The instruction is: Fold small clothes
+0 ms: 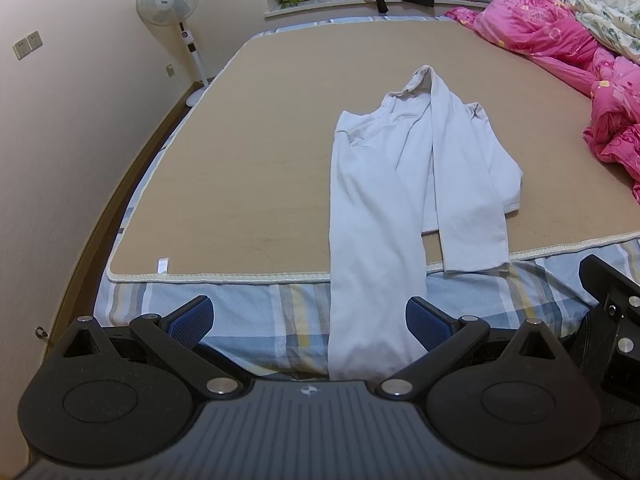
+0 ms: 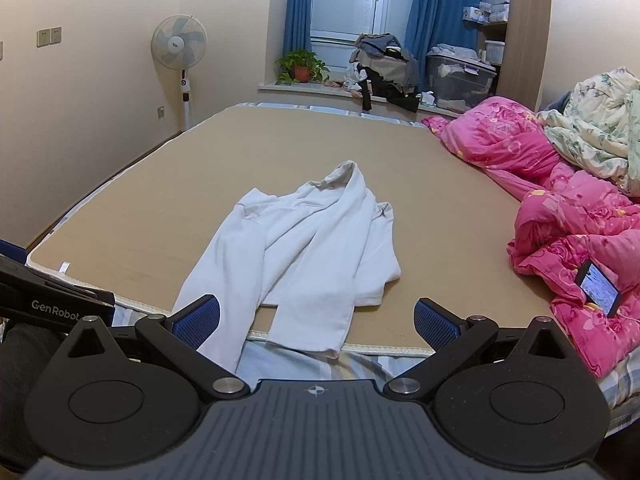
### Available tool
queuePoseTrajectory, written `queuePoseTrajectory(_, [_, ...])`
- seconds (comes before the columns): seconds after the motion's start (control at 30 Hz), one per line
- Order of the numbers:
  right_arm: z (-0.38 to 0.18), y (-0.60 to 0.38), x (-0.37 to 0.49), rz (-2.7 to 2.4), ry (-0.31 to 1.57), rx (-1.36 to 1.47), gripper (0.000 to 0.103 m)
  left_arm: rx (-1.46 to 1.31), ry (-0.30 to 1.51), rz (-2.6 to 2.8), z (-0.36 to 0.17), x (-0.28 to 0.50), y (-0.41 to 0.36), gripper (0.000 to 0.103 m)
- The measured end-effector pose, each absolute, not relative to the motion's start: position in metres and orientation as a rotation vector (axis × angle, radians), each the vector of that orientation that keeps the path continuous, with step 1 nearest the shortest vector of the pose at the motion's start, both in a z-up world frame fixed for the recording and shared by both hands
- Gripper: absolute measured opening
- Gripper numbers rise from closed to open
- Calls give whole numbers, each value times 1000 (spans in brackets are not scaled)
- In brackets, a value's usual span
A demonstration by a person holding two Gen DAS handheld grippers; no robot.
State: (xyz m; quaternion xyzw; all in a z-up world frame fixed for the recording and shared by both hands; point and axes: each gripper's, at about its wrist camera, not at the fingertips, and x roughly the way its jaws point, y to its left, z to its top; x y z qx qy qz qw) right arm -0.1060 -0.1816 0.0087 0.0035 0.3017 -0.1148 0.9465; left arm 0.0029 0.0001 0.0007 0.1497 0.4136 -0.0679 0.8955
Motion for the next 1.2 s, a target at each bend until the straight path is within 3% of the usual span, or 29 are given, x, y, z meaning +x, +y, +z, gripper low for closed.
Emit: queuePoseTrajectory(1.2, [7, -180, -104, -229, 618, -16, 102, 315, 854, -140, -1, 4, -1, 102])
